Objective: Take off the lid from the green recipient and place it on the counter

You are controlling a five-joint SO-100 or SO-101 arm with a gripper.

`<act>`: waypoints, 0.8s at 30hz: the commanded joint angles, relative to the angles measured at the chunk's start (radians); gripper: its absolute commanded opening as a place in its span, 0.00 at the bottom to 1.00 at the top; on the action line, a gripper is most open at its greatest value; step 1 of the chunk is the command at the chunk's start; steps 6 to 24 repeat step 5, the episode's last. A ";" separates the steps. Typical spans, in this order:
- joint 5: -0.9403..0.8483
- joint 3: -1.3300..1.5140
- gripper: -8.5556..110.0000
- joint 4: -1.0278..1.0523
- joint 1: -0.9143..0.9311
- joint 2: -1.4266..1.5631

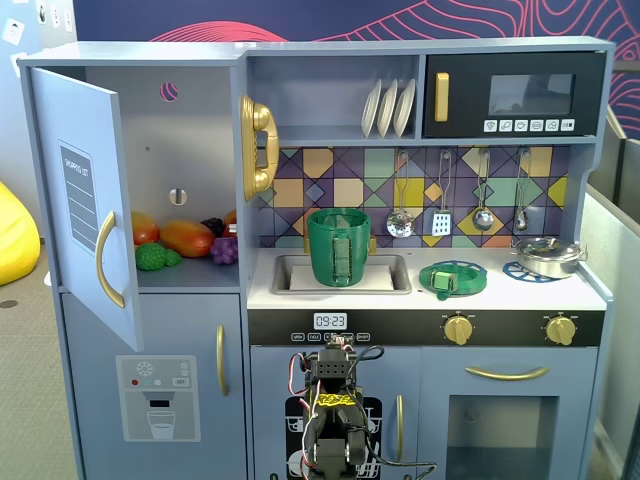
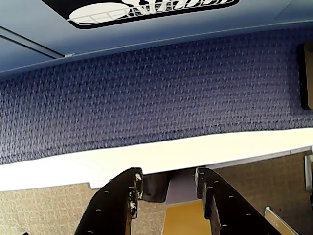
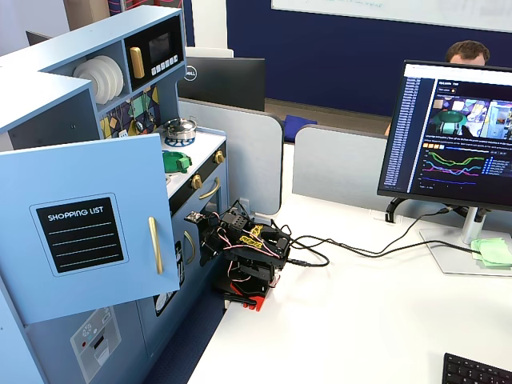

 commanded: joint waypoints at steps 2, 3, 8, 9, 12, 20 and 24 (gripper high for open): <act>0.005 -0.003 0.11 0.186 0.014 -0.006; 0.005 -0.003 0.11 0.186 0.014 -0.006; 0.005 -0.003 0.11 0.186 0.014 -0.006; 0.005 -0.003 0.11 0.186 0.014 -0.006; 0.005 -0.003 0.11 0.186 0.014 -0.006; 0.005 -0.003 0.11 0.186 0.014 -0.006; 0.005 -0.003 0.11 0.186 0.014 -0.006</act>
